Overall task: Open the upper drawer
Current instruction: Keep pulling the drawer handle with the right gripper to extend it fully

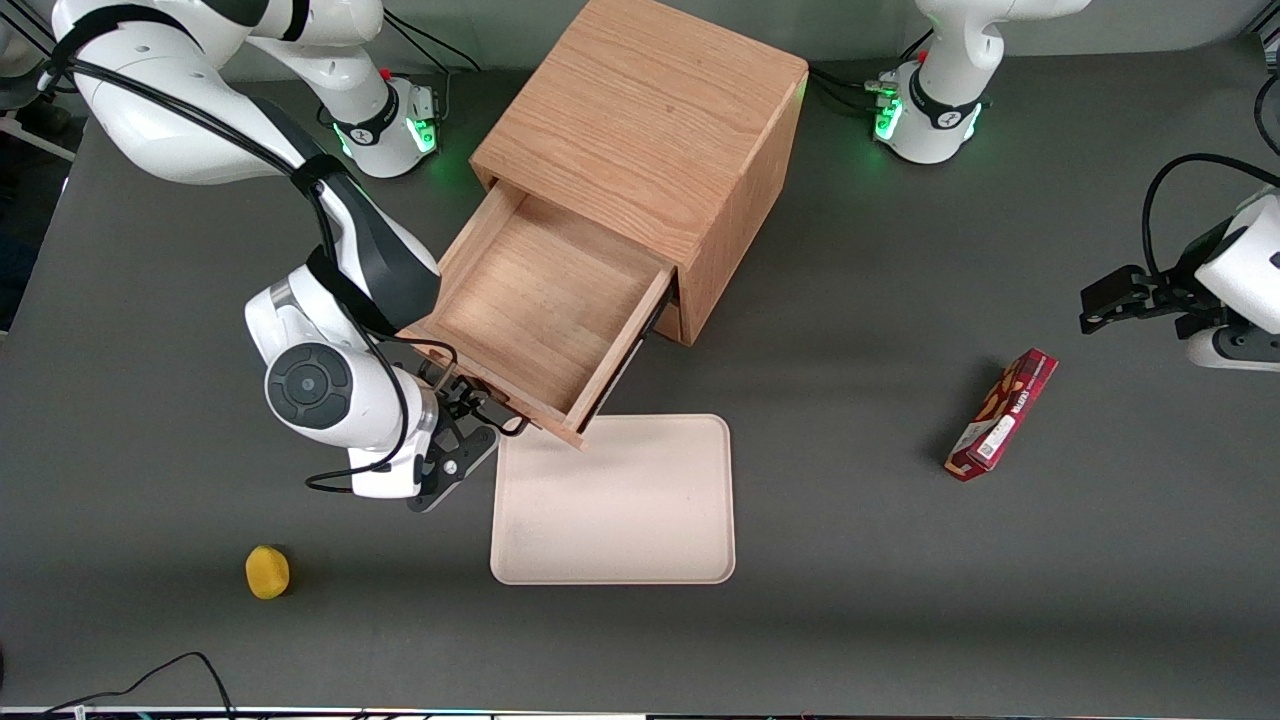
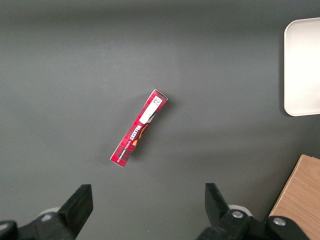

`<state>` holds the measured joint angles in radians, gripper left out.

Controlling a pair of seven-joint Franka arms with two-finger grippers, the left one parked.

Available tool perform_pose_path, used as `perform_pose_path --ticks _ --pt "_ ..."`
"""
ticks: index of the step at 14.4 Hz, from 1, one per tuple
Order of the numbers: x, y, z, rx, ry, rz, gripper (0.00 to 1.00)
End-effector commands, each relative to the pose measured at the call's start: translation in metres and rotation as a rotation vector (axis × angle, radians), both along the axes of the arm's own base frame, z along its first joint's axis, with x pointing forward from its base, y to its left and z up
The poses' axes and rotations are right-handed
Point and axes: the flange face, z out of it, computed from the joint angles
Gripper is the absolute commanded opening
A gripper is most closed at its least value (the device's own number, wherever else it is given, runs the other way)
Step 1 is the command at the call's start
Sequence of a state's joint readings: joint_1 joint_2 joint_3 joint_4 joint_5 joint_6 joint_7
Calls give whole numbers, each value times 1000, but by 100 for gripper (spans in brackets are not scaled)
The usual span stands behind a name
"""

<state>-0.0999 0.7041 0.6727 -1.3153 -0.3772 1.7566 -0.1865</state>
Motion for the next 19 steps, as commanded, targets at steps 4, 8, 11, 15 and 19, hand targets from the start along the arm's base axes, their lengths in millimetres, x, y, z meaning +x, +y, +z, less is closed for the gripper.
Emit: perform_pose_path --ticks 4,8,11,15,19 --pt "7 -15 20 -65 -28 20 100" --pt "0 -12 38 -72 -22 9 100" --pt "-3 -11 45 -67 -25 5 100" --pt "-11 -1 65 -50 -16 -6 100" --pt "-25 0 94 -69 11 -10 100"
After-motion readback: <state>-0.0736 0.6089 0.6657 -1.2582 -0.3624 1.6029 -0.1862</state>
